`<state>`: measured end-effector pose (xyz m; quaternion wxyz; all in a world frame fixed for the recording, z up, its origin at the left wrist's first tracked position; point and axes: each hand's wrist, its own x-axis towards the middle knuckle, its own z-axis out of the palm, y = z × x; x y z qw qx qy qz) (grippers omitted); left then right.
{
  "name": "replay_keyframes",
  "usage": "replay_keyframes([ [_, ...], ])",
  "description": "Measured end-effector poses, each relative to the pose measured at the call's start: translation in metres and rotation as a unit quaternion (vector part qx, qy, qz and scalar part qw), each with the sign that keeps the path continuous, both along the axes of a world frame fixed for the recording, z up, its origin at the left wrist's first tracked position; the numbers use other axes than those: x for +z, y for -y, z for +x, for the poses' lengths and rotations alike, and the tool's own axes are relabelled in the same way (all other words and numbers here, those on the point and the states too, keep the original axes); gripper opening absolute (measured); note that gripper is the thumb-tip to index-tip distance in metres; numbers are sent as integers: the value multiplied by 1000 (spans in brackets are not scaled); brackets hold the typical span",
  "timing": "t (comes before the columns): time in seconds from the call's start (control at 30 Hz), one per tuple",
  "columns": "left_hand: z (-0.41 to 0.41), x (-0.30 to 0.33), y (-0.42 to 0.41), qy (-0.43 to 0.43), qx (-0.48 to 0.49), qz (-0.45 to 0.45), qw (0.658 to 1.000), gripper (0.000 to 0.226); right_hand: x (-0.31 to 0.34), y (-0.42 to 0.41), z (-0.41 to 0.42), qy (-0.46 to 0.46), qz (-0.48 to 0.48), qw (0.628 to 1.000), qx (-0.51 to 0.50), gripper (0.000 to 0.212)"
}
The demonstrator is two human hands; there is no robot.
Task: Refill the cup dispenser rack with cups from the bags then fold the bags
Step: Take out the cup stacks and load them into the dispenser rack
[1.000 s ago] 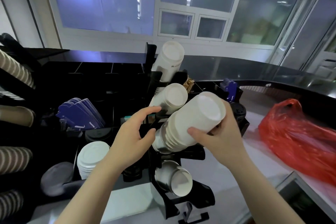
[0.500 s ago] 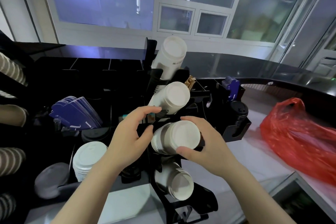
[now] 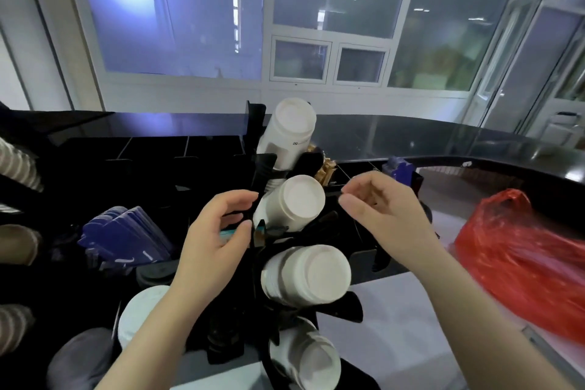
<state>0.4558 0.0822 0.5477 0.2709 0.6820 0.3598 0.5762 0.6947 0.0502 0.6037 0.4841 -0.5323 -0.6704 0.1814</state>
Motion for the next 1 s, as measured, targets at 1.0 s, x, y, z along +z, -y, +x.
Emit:
replay_keyframes([
  [1.0, 23, -9, -147, -29, -73, -42, 996, 104, 15, -150, -40, -57, -31, 997, 44, 87],
])
